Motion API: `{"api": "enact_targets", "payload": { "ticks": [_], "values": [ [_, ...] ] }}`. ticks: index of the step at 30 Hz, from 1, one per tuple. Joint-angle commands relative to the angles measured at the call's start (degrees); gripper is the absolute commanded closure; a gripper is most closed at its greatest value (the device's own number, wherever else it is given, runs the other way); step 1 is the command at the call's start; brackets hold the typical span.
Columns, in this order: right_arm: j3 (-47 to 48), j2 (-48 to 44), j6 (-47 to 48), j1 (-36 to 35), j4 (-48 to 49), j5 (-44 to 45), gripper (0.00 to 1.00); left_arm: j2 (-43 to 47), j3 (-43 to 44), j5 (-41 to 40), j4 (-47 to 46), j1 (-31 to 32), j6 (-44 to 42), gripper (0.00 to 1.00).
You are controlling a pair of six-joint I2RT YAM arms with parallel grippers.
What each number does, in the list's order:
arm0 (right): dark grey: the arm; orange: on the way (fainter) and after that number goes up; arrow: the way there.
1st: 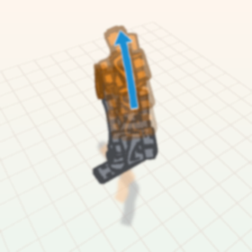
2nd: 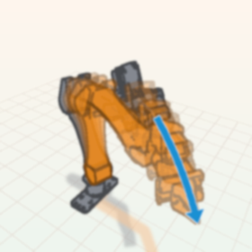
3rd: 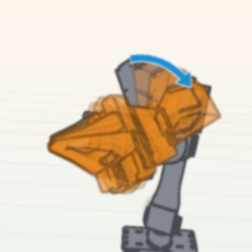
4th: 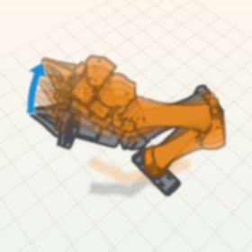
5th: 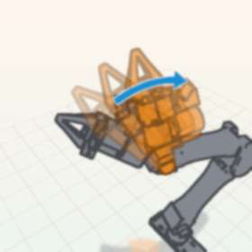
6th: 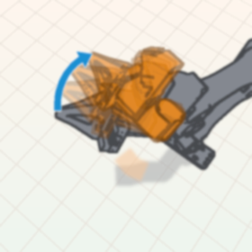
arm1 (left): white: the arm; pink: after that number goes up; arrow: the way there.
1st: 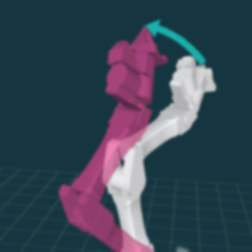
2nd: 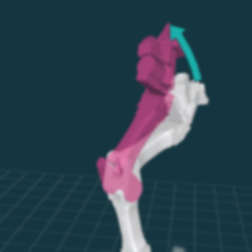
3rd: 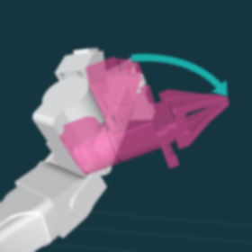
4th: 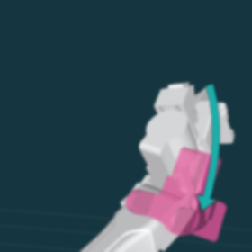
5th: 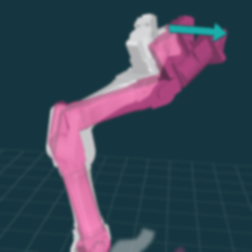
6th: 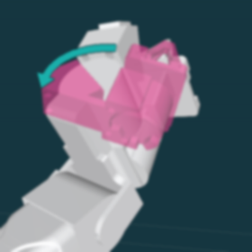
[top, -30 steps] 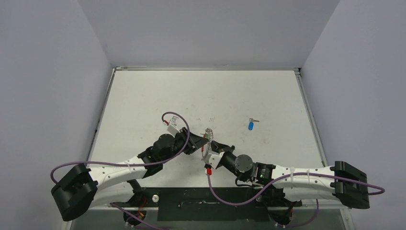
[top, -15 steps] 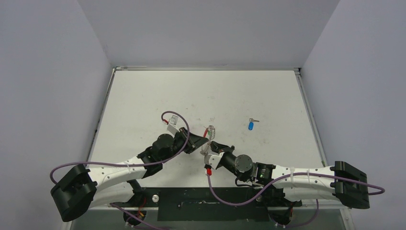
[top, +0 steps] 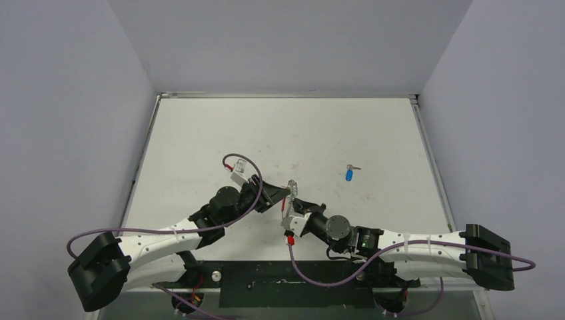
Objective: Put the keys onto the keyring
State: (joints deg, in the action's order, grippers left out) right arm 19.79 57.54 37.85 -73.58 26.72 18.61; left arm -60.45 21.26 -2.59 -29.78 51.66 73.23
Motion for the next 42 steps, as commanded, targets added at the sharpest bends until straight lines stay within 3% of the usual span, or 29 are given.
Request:
{"api": "enact_targets", "payload": {
  "ticks": [1,10,19,33,42],
  "values": [
    [1.18,0.06,-1.15,-0.16,2.12,-0.4,1.0,2.34,1.67,-0.35,-3.3,-0.26,-1.46,0.66],
    [1.75,1.23,-1.67,-0.07,2.34,-0.68,1.0,4.64,1.06,0.55,0.72,-0.24,-4.02,0.63],
    [2.27,2.57,-2.82,0.5,2.36,-0.68,1.0,10.94,-2.61,0.34,7.68,0.06,-0.13,0.63],
    [2.61,2.96,-3.44,1.16,2.48,-1.65,1.0,2.41,-6.75,2.5,-2.04,1.9,5.55,0.72],
    [2.4,2.24,-3.48,1.25,1.96,-2.0,1.0,1.69,-7.6,-2.73,-3.91,1.87,4.7,0.71]
  ]
}}
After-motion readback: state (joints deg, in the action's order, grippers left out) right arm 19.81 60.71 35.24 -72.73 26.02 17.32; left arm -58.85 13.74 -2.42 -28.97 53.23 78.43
